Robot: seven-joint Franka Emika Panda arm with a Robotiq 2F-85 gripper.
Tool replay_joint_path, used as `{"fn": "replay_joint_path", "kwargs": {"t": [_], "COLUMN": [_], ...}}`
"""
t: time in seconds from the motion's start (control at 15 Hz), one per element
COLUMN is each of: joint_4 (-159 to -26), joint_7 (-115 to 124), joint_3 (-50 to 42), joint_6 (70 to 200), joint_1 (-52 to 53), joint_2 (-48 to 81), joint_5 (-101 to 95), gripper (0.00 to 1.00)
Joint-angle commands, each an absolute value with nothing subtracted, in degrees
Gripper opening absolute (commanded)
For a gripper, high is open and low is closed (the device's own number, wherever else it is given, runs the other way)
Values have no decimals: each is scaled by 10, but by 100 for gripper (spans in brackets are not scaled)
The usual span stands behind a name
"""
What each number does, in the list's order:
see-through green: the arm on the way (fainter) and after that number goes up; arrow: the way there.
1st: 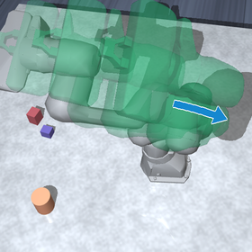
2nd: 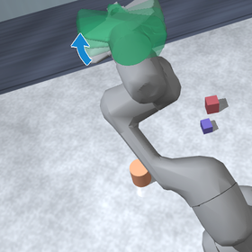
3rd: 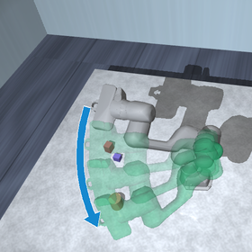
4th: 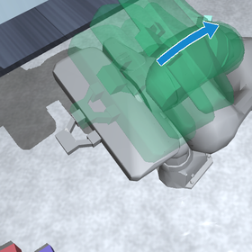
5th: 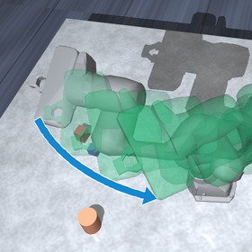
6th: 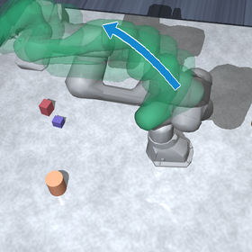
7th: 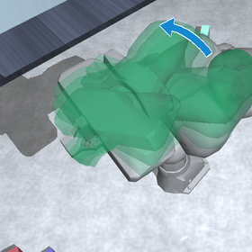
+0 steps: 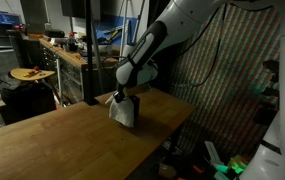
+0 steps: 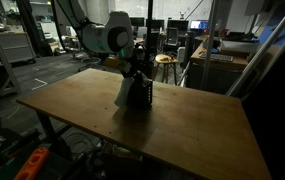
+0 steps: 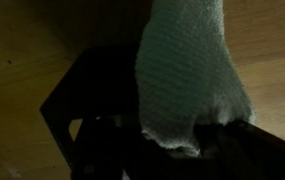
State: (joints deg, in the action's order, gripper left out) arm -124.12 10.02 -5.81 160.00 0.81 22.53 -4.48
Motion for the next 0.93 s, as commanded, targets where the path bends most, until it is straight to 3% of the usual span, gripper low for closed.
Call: {"fn": "replay_joint_path", "kwargs": {"t": [0.0,0.87], "joint_4": [-1241,-1193], "joint_7": [68,-40], "joint_3": [-44,-9], "joint_6": [1585,1488], "joint_1": [-3,-74], "joint_2": [233,226], "joint_5": [-30,46], "gripper": [2,2]}}
